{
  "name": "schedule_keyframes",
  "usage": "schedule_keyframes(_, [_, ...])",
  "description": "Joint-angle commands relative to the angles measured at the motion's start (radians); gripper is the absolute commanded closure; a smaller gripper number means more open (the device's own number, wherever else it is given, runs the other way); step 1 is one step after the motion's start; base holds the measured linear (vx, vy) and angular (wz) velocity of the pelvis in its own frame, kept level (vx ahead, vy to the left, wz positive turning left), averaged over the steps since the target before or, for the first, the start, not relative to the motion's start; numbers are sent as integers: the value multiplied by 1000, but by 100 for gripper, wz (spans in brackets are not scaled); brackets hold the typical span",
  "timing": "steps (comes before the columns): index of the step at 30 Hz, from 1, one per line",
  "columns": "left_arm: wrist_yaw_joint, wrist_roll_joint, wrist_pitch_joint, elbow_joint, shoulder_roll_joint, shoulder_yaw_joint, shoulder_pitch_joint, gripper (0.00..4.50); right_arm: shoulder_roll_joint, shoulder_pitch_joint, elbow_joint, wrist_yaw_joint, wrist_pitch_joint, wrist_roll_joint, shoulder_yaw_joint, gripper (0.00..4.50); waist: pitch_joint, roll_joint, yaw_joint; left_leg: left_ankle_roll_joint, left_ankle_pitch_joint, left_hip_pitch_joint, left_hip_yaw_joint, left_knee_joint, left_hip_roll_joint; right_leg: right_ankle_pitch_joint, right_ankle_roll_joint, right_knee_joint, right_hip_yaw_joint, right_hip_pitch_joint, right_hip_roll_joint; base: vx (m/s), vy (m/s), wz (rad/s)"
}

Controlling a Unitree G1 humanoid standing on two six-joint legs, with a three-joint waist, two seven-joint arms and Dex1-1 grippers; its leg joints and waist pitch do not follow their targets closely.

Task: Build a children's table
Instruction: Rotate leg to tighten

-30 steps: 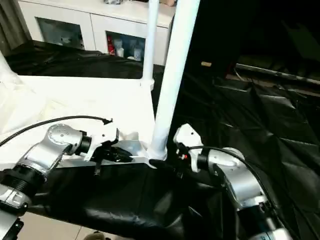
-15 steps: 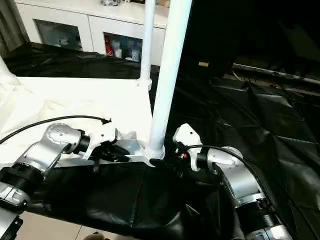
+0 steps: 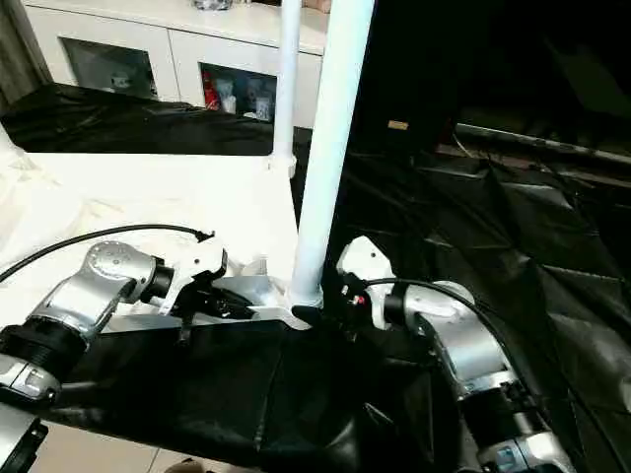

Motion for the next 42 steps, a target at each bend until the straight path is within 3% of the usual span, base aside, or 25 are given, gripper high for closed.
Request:
schedule_keyframes(1, [-1,34,17,34,0,-29,5,447,-4,-23,9,5,-11,-12,7,0,-52,8,-2,-23,-294,9,0,-87,24,-329,-169,-105,42,25,-75,0,0,0])
schedule_keyframes(5, [-3,35,17,38,-2,-28,4,447,-6,-27,17,17,-9,-11,12,0,-50,6,-2,-21,-297,9,1,-88,24,-341,-167,-106,42,23,-75,0,0,0])
schedule_keyframes(9, [3,34,16,39,-7,-23,4,450,5,-41,38,21,-8,-5,11,42,-48,3,-3,-22,-310,11,1,-89,24,-386,-158,-111,43,19,-77,0,0,0])
schedule_keyframes(16, [-1,37,22,35,-5,-25,9,450,2,-49,57,32,-25,-20,26,100,-48,2,-4,-22,-302,9,0,-91,25,-374,-155,-110,43,20,-77,0,0,0])
schedule_keyframes(21, [6,38,14,27,1,-19,17,450,6,-47,65,34,-32,-26,35,153,-46,-6,-3,-17,-302,8,1,-91,25,-424,-137,-115,44,19,-80,0,0,0])
schedule_keyframes(25, [3,31,20,5,10,-12,31,450,11,-47,71,34,-36,-30,40,186,-48,-5,-4,-15,-275,6,1,-93,26,-376,-142,-112,43,21,-78,0,0,0])
schedule_keyframes(29, [18,22,25,-13,11,0,44,450,20,-46,93,30,-47,-38,46,204,-47,-8,-6,-15,-283,6,3,-93,25,-385,-147,-114,43,21,-78,0,0,0])
schedule_keyframes(36, [228,36,103,5,-73,50,2,450,151,-43,230,-222,11,-44,-35,211,-45,-5,-10,-36,-326,13,-2,-97,22,-510,-113,-127,41,12,-83,0,0,0])
schedule_keyframes(37, [264,41,111,17,-95,54,-11,450,176,-46,253,-261,22,-42,-46,211,-45,-6,-14,-40,-333,13,-1,-98,23,-514,-113,-127,42,10,-81,0,0,0])
schedule_keyframes(38, [368,60,136,52,-146,64,-44,450,225,-56,294,-341,30,-49,-57,212,-46,0,-15,-46,-346,14,-7,-101,22,-516,-108,-129,38,12,-82,0,0,0])
schedule_keyframes(39, [368,60,136,52,-146,64,-44,450,225,-56,294,-341,30,-49,-57,212,-45,-2,-21,-49,-349,13,-5,-103,23,-508,-109,-131,38,11,-78,0,0,0])
schedule_keyframes(40, [425,70,148,72,-173,69,-61,450,254,-65,314,-393,41,-53,-65,215,-48,4,-20,-54,-355,17,-6,-103,23,-496,-113,-129,37,10,-79,0,0,0])
schedule_keyframes(41, [482,78,162,93,-201,73,-79,450,285,-80,338,-455,54,-58,-76,222,-48,-1,-23,-58,-365,19,-5,-103,22,-483,-118,-131,37,7,-78,0,0,0])
schedule_keyframes(42, [560,87,185,123,-246,79,-103,450,337,-111,385,-568,80,-69,-98,227,-49,6,-25,-62,-365,18,-5,-104,21,-467,-121,-131,37,9,-78,0,0,0])
